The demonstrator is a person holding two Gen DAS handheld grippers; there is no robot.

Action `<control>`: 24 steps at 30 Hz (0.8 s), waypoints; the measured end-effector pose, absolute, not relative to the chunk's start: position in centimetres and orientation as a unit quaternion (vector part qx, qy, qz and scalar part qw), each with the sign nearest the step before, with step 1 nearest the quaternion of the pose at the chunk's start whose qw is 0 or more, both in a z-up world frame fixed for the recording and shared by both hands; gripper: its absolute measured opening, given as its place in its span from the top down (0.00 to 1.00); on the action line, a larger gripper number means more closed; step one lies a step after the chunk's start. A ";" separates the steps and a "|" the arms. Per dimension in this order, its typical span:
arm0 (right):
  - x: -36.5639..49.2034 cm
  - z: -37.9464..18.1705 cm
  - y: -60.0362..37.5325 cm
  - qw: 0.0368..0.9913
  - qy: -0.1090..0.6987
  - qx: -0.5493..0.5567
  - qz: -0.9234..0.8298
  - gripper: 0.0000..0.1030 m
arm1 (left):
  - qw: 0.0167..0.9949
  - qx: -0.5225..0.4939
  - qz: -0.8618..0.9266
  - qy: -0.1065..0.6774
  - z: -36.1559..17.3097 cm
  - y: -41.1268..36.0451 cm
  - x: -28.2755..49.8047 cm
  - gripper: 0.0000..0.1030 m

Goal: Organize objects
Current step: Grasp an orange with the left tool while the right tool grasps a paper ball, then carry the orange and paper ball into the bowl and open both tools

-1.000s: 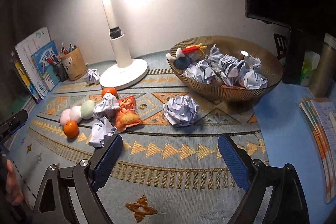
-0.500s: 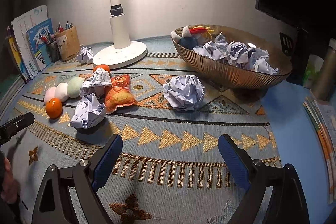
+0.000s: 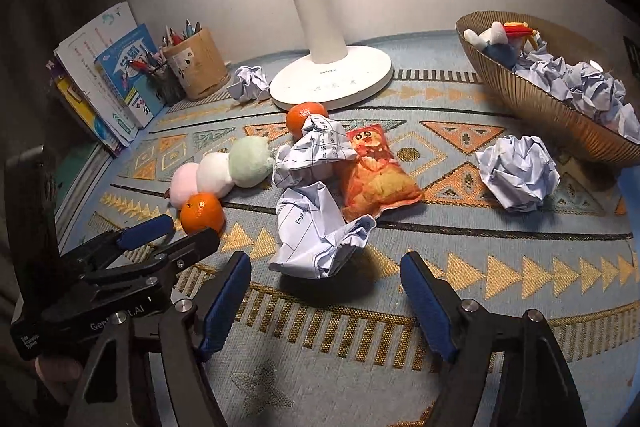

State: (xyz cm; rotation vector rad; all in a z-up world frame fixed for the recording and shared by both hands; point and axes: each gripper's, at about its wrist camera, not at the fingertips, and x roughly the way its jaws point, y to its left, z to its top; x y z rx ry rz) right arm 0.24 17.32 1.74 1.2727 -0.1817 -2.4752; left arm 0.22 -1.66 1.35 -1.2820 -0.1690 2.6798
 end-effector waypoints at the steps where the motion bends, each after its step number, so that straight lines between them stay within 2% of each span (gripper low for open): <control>1: -0.2 1.6 17.3 0.179 -0.069 0.452 -0.871 0.29 | 0.082 -0.426 0.899 -0.055 1.4 -1.6 0.2 0.33; 4: -1.0 1.1 16.5 0.186 -0.079 0.461 -0.864 0.31 | 0.076 -0.429 0.899 -0.048 1.3 -1.4 -0.3 0.38; 7: -1.4 0.4 15.3 0.185 -0.067 0.469 -0.861 0.45 | 0.080 -0.432 0.897 -0.048 1.2 -1.3 -0.7 0.48; 9: -1.3 0.5 14.9 0.183 -0.052 0.460 -0.868 0.56 | 0.081 -0.431 0.897 -0.050 1.2 -1.3 -0.8 0.61; 10: -1.2 0.5 14.9 0.185 -0.053 0.458 -0.868 0.56 | 0.081 -0.431 0.897 -0.052 1.2 -1.3 -0.8 0.66; 16: 0.1 1.2 16.9 0.192 -0.072 0.452 -0.868 0.58 | 0.092 -0.429 0.895 -0.087 1.6 -1.6 0.3 0.66; 24: 4.2 3.7 23.1 0.152 -0.042 0.430 -0.889 0.58 | 0.148 -0.396 0.902 -0.090 2.9 1.8 4.6 0.66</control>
